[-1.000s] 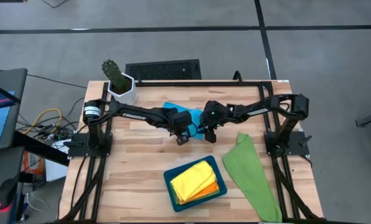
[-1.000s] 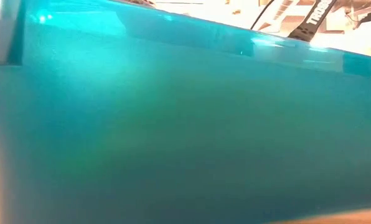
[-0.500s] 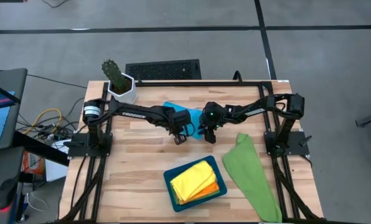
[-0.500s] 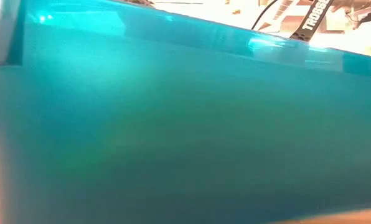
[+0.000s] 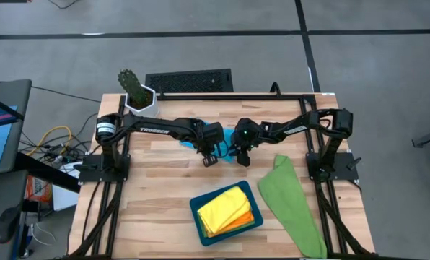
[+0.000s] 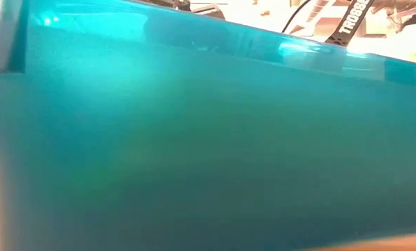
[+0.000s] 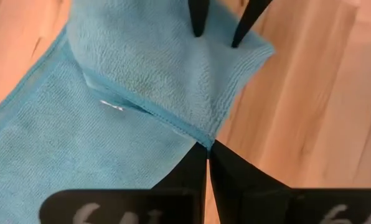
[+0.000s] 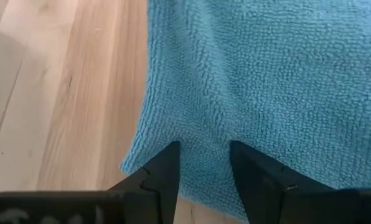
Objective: Fold microfiber towels
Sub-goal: Fold the blue microfiber towel
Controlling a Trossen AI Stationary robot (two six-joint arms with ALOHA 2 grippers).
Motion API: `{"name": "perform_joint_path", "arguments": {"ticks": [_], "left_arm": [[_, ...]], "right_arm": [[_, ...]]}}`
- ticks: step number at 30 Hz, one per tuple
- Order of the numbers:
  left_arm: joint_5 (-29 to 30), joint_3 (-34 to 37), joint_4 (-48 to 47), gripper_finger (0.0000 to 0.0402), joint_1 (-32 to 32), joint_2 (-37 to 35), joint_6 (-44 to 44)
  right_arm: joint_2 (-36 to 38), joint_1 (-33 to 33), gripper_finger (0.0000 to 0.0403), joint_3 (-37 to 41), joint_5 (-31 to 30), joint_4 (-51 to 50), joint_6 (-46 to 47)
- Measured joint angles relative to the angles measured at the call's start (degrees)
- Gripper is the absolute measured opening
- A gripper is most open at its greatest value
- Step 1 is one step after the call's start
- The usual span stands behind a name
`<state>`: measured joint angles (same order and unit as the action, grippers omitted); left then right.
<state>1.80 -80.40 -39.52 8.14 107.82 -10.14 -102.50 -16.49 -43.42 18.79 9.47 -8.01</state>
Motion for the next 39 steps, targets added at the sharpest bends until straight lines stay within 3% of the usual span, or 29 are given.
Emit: {"name": "perform_joint_path", "arguments": {"ticks": [4,10,14,17,20,24,27,32,39], "left_arm": [[-0.55,1.0,0.21,0.0029,0.42,0.07,1.84],[-2.6,2.53,0.59,0.012,1.61,0.1,3.11],[0.88,1.69,-4.47,0.0174,2.57,-1.11,3.07],[5.07,0.46,-4.45,0.0188,3.55,-5.3,2.25],[6.7,1.99,4.27,0.0187,4.02,-9.29,0.05],[2.14,7.8,25.98,0.0169,3.44,-10.25,-2.01],[0.8,11.97,33.89,0.0146,2.87,-8.39,-3.28],[0.63,17.81,39.35,0.01,1.61,-4.88,-4.19],[1.96,20.58,42.57,0.0052,0.78,-1.29,-5.4]], "right_arm": [[0.0,0.0,0.0166,0.0,-0.02,0.0,0.0],[0.0,0.0,0.0166,0.0,-0.02,0.0,0.0],[0.0,0.0,0.0166,0.0,-0.02,0.0,0.0],[0.0,0.0,0.0166,0.0,-0.02,0.0,0.0],[0.0,0.0,0.0166,0.0,0.09,0.23,0.1],[1.75,-0.41,0.0166,0.02,0.18,0.9,0.65],[4.46,-1.67,0.0166,-0.07,0.03,2.12,1.49],[6.24,-4.39,0.0166,-0.01,-3.88,5.33,2.03],[-1.15,-5.85,0.0166,-0.02,-3.93,16.21,5.93]]}}
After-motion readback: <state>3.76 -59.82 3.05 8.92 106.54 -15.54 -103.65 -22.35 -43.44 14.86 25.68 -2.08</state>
